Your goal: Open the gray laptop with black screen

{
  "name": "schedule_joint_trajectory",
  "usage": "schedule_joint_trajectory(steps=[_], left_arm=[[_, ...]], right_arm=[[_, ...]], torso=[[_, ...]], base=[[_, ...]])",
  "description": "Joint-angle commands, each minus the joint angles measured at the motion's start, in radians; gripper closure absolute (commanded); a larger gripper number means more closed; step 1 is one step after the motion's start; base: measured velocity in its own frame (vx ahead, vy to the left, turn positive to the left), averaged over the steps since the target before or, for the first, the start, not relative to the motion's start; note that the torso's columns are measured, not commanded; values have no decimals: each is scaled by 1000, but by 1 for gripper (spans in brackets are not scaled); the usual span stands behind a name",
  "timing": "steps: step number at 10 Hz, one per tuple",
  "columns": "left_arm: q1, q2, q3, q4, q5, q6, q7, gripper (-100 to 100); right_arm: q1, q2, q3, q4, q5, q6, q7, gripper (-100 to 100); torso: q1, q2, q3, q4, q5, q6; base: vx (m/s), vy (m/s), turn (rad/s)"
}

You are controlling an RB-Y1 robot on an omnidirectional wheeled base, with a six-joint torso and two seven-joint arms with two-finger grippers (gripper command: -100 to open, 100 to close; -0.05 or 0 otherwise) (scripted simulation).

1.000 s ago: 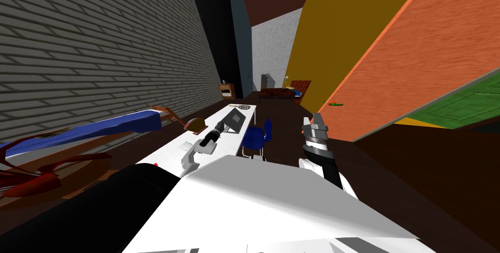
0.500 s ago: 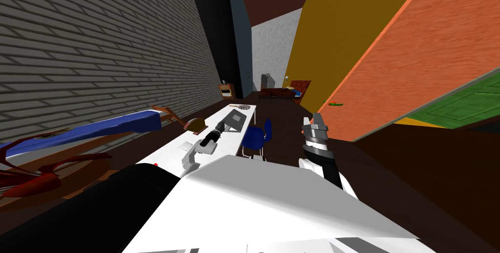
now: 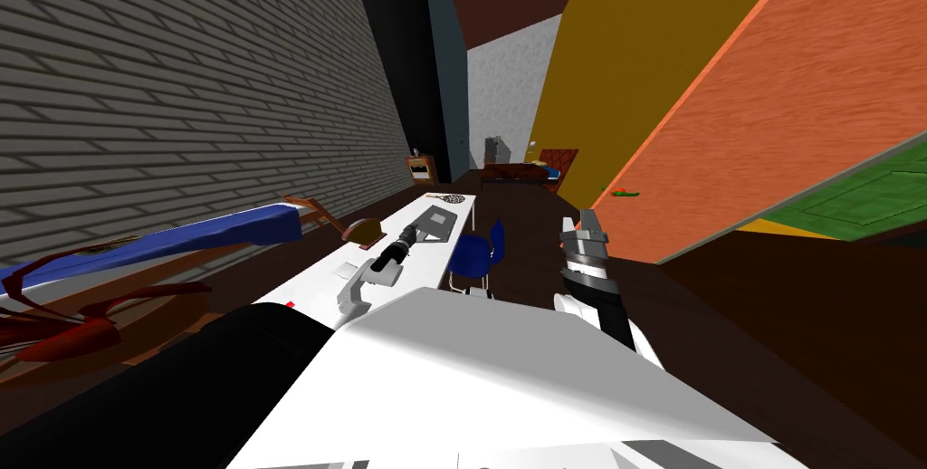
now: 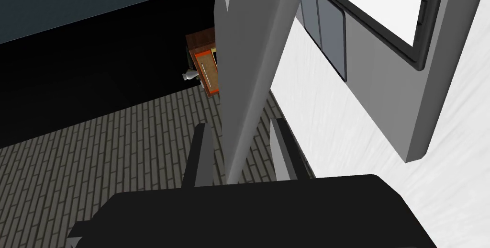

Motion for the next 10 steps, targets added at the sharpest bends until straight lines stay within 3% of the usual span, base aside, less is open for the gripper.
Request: schedule_joint_trajectory(steps=[1,8,10], left_arm=[[21,15,9,-54,8,33,13,-100],[96,67,39,-245,37,146,56,-100],[96,67,39,-245,37,146,56,-100]], right_arm=[[0,0,0,0,0,0,0,0],[0,0,0,0,0,0,0,0],[0,0,0,0,0,0,0,0]], torso=[[0,-1,-1,-1,0,0],[1,-1,-1,-1,1,0],[1,-1,-1,-1,1,0]], base=[[36,8,34],[4,-1,8],[0,0,0]])
